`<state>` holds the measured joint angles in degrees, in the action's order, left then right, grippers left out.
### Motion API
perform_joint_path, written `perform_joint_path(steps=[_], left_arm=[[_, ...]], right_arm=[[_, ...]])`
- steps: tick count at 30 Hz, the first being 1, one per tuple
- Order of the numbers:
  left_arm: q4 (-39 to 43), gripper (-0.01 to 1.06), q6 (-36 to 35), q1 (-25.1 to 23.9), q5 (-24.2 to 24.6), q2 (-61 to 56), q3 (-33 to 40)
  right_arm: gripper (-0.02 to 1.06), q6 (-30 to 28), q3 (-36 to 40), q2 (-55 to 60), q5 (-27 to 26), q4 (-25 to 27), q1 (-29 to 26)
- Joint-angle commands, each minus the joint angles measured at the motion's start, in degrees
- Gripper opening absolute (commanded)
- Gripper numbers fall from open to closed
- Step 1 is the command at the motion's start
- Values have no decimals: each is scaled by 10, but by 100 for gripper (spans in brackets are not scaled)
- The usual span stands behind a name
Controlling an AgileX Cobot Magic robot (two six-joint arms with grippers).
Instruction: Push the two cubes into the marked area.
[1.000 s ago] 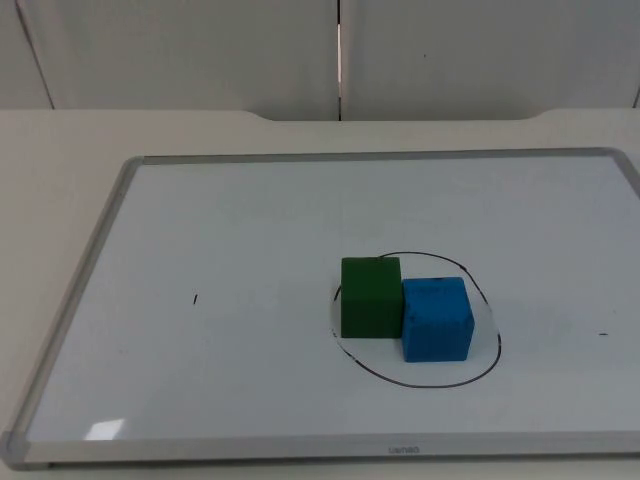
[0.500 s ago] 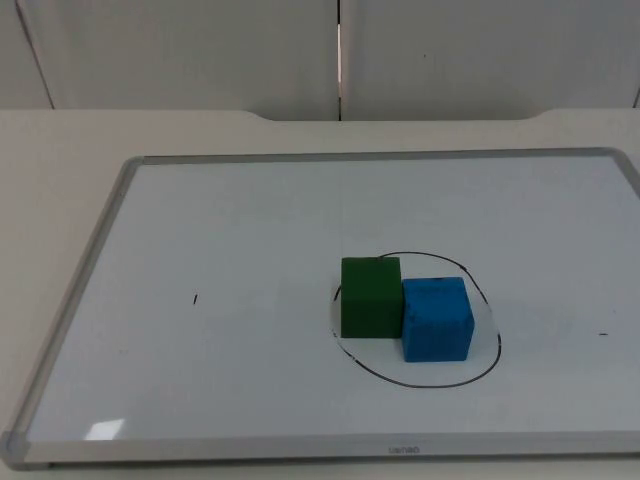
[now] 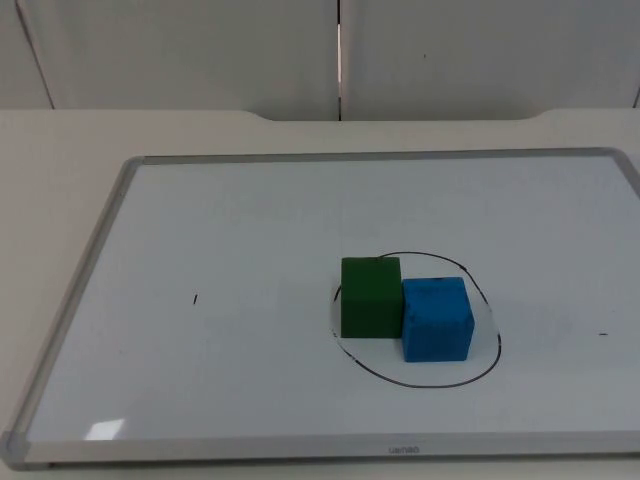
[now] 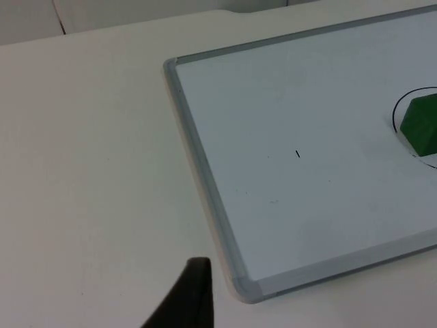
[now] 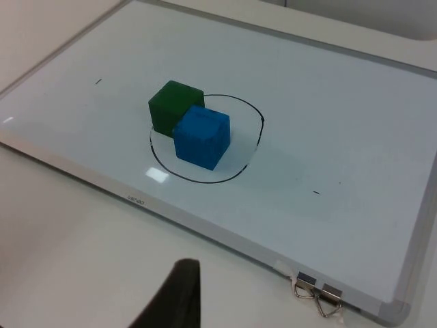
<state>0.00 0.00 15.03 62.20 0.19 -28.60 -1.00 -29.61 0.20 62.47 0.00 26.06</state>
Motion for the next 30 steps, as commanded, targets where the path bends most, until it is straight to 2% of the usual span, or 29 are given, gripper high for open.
perform_joint_path(steps=[1, 30], left_arm=[[-8, 105, 3, -1, -6, -2, 3], [-7, 105, 3, 0, -6, -2, 3]], right_arm=[[105, -1, 1, -2, -7, 0, -2], [105, -1, 1, -2, -7, 0, -2]])
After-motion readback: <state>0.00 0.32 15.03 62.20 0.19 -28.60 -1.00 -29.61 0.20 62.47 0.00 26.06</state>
